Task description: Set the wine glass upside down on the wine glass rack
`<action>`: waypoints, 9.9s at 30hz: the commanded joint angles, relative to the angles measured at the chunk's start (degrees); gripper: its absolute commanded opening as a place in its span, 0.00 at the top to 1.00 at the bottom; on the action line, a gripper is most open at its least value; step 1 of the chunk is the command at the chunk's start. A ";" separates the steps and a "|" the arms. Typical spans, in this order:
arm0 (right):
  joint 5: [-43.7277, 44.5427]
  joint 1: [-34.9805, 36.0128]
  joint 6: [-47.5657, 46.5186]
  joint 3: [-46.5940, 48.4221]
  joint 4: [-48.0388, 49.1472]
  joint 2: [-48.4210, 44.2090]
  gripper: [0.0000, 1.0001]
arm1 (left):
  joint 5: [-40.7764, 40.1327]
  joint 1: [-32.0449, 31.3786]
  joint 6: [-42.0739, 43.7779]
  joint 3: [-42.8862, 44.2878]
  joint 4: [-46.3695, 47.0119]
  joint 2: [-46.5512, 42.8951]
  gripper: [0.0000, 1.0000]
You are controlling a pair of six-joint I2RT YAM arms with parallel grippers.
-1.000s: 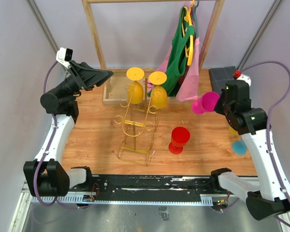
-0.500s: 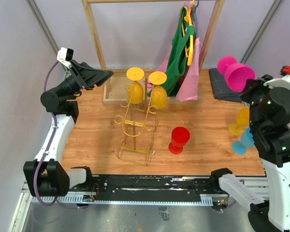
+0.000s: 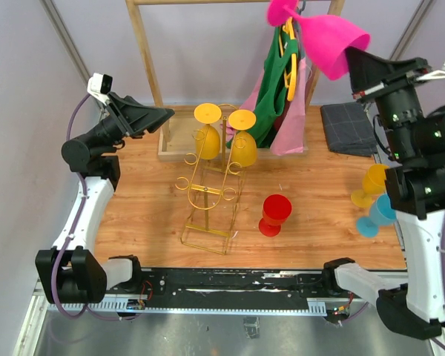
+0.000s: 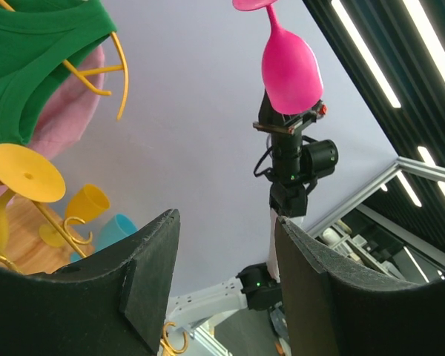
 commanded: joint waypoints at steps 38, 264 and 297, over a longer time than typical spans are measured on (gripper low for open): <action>-49.36 10.52 61.16 -5.39 74.18 32.53 0.99 | -18.83 -10.24 -31.53 6.30 38.85 8.66 0.45; -48.57 5.94 -1.21 -21.72 -14.75 0.09 0.48 | -20.54 -13.90 46.70 8.48 -80.29 -9.82 0.53; -7.86 12.75 -23.04 -32.38 -57.32 2.09 0.52 | -29.50 -13.95 54.72 16.52 -89.00 -13.97 0.46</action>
